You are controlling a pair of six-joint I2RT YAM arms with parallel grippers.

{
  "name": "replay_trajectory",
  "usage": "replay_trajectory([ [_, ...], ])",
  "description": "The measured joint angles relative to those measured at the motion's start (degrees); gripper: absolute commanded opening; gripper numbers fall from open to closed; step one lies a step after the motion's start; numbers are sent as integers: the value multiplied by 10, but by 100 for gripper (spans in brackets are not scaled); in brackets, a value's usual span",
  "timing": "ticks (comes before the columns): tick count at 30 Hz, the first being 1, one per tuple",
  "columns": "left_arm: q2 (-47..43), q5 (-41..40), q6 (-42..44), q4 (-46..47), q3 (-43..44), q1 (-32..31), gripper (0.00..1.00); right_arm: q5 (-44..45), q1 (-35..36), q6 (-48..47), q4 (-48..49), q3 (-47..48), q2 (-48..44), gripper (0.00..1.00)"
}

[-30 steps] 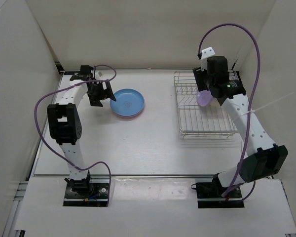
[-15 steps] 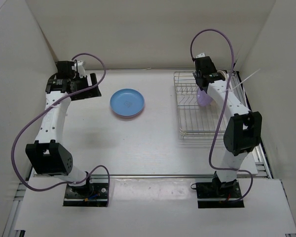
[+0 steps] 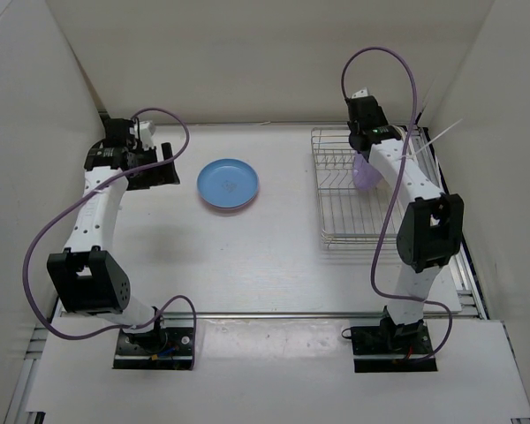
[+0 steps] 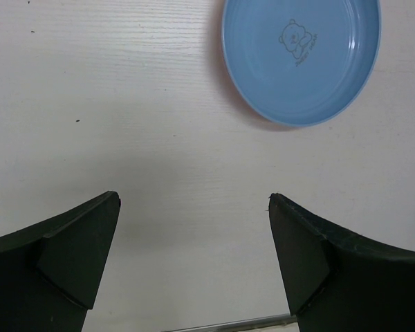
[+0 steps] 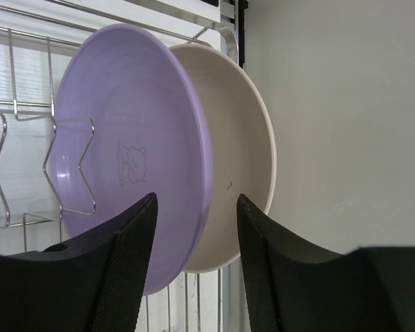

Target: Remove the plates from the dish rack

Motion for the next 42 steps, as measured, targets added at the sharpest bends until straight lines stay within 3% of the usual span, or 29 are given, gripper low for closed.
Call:
replay_trajectory([
  [4, 0, 8, 0, 8, -11, 7, 100, 8, -3, -3, 1, 0, 6, 37],
  [12, 0, 34, 0, 11, -34, 24, 100, 24, -4, -2, 8, 0, 12, 36],
  [27, 0, 79, 5, 12, -34, 57, 100, 51, -4, -1, 12, 0, 22, 5],
  [32, 0, 87, 5, 12, -34, 63, 100, 71, -1, -3, 13, 0, 24, 0],
  [42, 0, 101, 7, 12, -35, 69, 100, 145, 27, -41, 13, 6, 35, 0],
])
